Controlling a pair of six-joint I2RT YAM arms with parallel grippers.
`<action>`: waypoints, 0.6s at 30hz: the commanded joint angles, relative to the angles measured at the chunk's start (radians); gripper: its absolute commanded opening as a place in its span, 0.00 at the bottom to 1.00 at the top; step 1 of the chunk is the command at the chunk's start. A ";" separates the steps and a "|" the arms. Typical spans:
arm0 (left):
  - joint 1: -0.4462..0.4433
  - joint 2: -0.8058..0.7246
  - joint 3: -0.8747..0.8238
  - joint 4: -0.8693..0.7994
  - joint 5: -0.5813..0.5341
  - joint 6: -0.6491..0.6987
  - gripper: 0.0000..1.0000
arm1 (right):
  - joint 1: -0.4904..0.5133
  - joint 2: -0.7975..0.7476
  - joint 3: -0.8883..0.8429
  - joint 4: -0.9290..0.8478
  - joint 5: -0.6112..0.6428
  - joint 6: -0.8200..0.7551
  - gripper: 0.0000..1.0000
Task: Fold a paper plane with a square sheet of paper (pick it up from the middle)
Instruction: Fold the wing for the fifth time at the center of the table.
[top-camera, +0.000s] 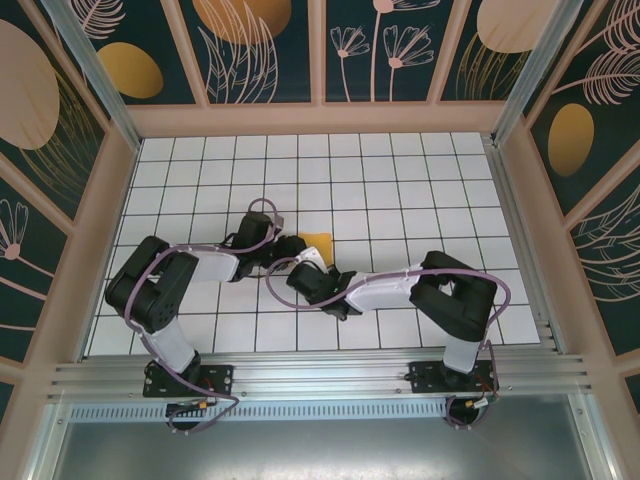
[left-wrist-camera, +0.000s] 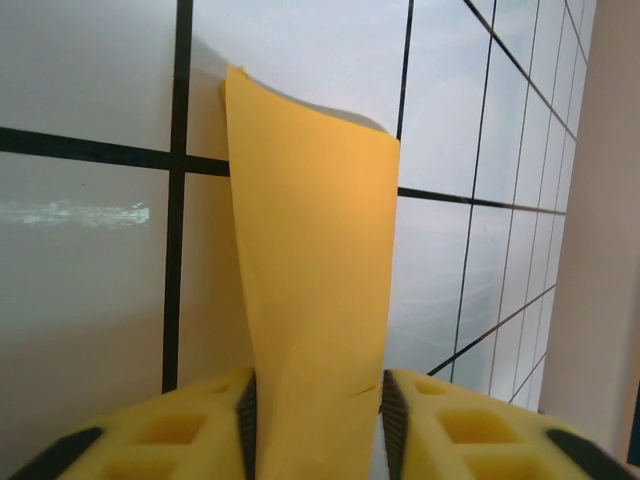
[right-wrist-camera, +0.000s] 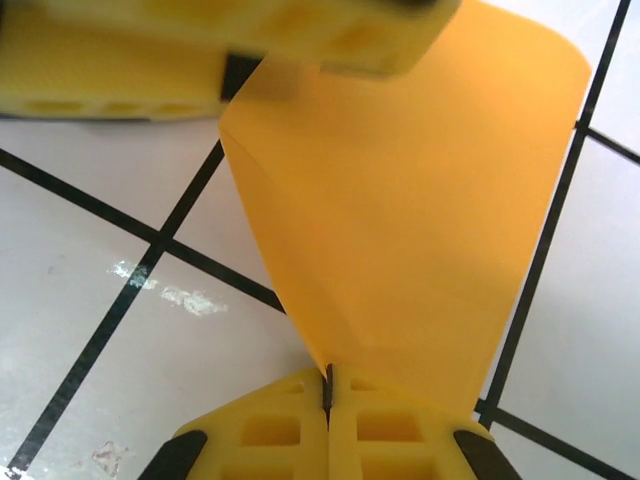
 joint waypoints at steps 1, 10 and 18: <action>0.004 -0.071 0.001 -0.018 -0.043 0.009 0.46 | -0.015 -0.068 -0.059 0.099 -0.067 0.048 0.03; 0.007 -0.203 -0.069 -0.018 -0.168 0.016 0.62 | -0.147 -0.211 -0.274 0.414 -0.455 0.150 0.03; 0.006 -0.226 -0.095 0.009 -0.144 0.029 0.60 | -0.216 -0.238 -0.373 0.570 -0.569 0.246 0.03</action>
